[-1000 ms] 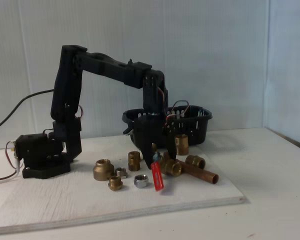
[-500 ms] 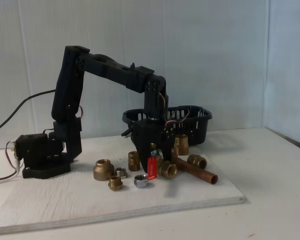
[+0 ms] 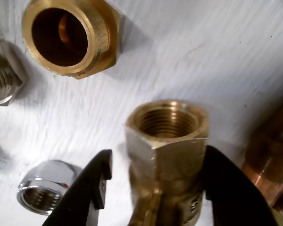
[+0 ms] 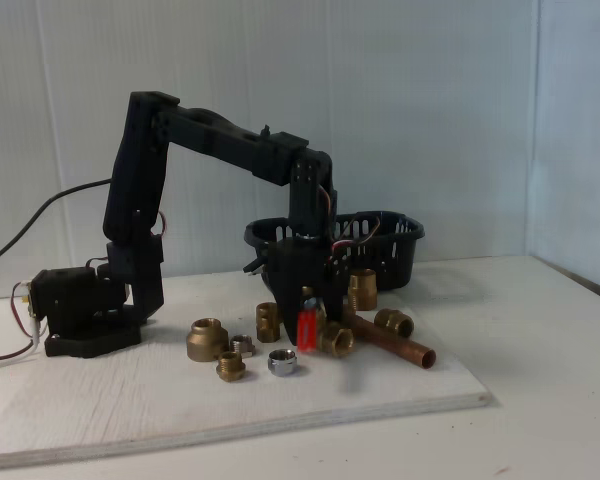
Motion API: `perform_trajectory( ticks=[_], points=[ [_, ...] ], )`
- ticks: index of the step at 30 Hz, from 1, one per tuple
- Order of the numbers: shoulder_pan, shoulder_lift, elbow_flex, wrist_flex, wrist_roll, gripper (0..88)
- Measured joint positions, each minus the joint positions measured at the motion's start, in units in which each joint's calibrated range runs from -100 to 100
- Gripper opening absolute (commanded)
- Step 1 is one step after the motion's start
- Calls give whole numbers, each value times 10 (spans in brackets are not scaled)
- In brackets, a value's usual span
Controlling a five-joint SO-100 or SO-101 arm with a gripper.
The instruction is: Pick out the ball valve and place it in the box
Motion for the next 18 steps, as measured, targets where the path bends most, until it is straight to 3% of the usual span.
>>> perform_trajectory(
  ticks=[4, 18],
  points=[
    [4, 2, 3, 2, -1, 8],
    [5, 2, 3, 0, 0, 6]
  ],
)
